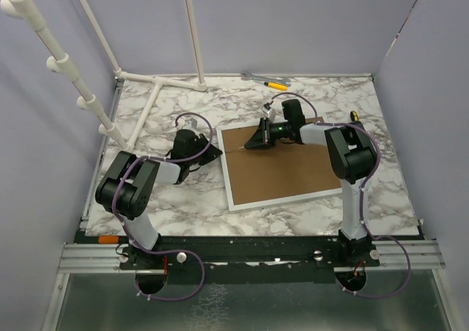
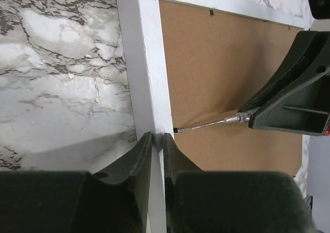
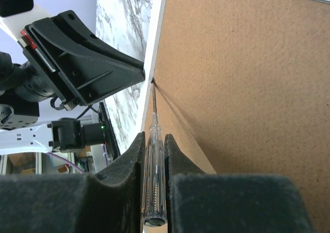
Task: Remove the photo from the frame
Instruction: Release the photo frame item from the photo frame.
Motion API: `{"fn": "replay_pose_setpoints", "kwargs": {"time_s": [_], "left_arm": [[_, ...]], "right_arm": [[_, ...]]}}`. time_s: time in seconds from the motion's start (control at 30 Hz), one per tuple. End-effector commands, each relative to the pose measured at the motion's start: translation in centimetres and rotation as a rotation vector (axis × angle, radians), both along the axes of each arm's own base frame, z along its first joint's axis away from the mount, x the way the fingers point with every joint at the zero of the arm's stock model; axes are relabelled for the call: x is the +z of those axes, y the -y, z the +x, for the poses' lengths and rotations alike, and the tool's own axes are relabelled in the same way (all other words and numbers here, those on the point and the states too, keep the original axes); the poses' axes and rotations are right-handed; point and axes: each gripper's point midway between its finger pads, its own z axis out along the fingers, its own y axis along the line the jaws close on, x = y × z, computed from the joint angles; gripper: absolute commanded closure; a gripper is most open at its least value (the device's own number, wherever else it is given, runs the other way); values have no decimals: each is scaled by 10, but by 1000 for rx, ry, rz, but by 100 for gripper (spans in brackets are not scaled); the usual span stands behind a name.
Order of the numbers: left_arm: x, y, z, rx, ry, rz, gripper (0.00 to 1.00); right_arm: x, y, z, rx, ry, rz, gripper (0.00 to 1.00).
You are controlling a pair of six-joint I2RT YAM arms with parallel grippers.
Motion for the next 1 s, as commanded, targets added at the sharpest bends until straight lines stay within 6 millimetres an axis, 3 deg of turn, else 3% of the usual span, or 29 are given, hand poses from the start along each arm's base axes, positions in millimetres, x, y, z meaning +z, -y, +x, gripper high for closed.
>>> {"fn": "replay_pose_setpoints", "kwargs": {"time_s": [0.0, 0.33, 0.97], "left_arm": [[5, 8, 5, -34, 19, -31, 86], [0, 12, 4, -61, 4, -42, 89], [-12, 20, -7, -111, -34, -70, 89]], "right_arm": [[-17, -5, -5, 11, -52, -21, 99], [-18, -9, -5, 15, -60, -14, 99], [-15, -37, -15, 62, -59, -9, 99]]}}
